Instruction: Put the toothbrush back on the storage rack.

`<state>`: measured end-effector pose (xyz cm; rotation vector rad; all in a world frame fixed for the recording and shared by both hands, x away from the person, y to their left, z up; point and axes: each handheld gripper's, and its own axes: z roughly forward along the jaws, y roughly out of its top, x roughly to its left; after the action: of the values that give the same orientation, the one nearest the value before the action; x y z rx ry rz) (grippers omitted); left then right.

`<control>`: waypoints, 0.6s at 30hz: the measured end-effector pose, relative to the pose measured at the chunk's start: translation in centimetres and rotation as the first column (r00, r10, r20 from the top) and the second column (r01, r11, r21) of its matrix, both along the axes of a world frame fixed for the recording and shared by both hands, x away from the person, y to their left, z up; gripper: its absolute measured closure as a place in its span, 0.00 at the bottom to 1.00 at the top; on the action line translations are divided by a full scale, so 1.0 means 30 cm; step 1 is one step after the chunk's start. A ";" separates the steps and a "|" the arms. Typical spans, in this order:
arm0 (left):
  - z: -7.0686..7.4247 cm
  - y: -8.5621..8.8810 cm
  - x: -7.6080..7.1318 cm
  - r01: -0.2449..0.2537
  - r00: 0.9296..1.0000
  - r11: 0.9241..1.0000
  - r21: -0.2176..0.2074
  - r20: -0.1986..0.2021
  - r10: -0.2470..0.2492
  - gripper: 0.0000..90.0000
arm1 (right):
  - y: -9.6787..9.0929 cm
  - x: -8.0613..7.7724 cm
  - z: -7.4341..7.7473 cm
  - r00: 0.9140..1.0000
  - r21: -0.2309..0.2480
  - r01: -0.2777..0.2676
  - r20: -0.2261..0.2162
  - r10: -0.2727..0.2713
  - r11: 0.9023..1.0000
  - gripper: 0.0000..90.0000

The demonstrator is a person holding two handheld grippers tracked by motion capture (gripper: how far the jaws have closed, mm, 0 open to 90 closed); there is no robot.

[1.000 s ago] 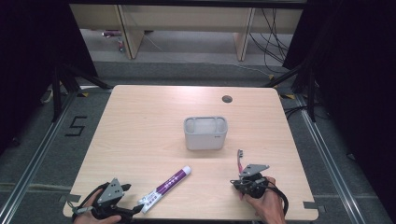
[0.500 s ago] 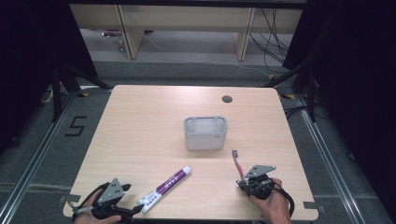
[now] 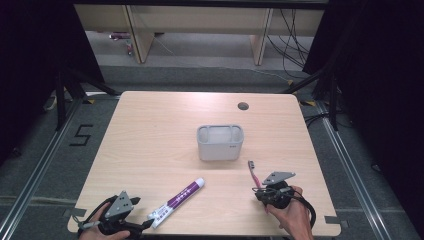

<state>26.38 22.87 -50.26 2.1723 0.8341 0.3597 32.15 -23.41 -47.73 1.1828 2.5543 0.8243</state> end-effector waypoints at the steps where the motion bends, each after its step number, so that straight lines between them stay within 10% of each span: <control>1: 0.001 0.001 0.000 0.006 1.000 1.000 0.003 -0.003 -0.006 0.17 | 0.000 0.000 0.000 1.000 0.000 0.000 0.000 0.000 1.000 0.89; 4: 0.001 0.000 0.000 0.006 1.000 1.000 -0.003 -0.007 -0.006 0.17 | 0.000 0.012 0.011 0.999 -0.011 -0.002 0.033 0.002 1.000 0.87; 18: -0.001 0.000 -0.001 0.007 1.000 1.000 -0.012 -0.016 -0.008 0.17 | -0.005 0.122 0.052 0.995 -0.078 0.045 -0.087 -0.052 0.996 0.79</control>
<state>26.36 22.88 -50.29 2.1692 0.8346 0.3337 35.81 -23.57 -46.18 1.2804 2.5907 0.6721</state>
